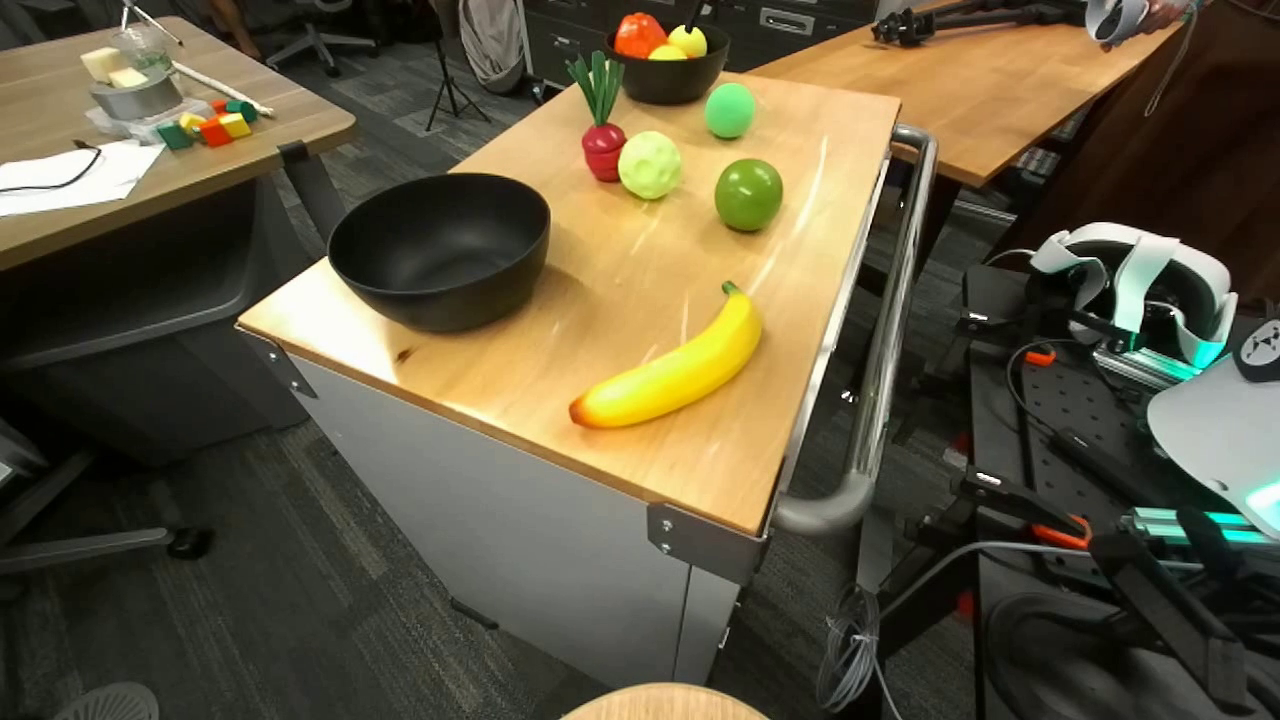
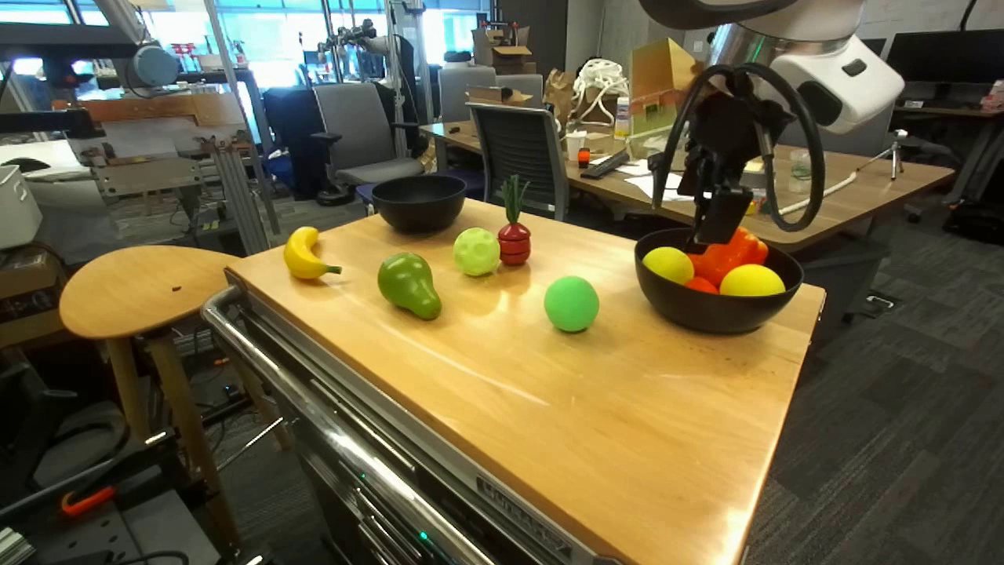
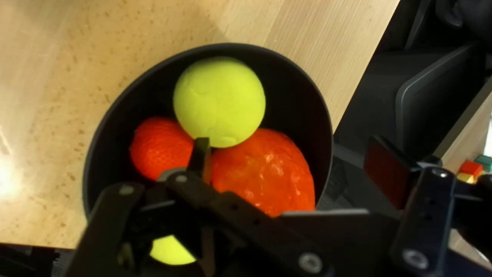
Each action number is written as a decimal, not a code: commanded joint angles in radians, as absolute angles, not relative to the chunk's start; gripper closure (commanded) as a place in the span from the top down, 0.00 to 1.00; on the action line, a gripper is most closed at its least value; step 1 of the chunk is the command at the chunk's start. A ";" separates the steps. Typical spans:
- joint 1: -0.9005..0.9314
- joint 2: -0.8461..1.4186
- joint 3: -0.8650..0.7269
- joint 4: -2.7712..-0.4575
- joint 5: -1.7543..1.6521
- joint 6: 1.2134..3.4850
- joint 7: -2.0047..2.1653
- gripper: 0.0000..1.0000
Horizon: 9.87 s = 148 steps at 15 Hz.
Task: Take the fruits and vegetables out of the bowls and put them on the table
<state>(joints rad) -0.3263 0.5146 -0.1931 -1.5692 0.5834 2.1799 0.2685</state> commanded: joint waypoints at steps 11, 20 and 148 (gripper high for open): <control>-0.326 0.576 -0.179 -1.555 0.494 2.131 0.342 0.88; -0.330 0.613 -0.184 -1.522 0.483 2.101 0.396 0.41; -0.413 0.514 -0.056 -1.759 0.080 2.634 -0.737 1.00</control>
<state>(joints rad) -0.4298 0.5069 -0.0421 -1.7592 0.0977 2.6283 -0.7716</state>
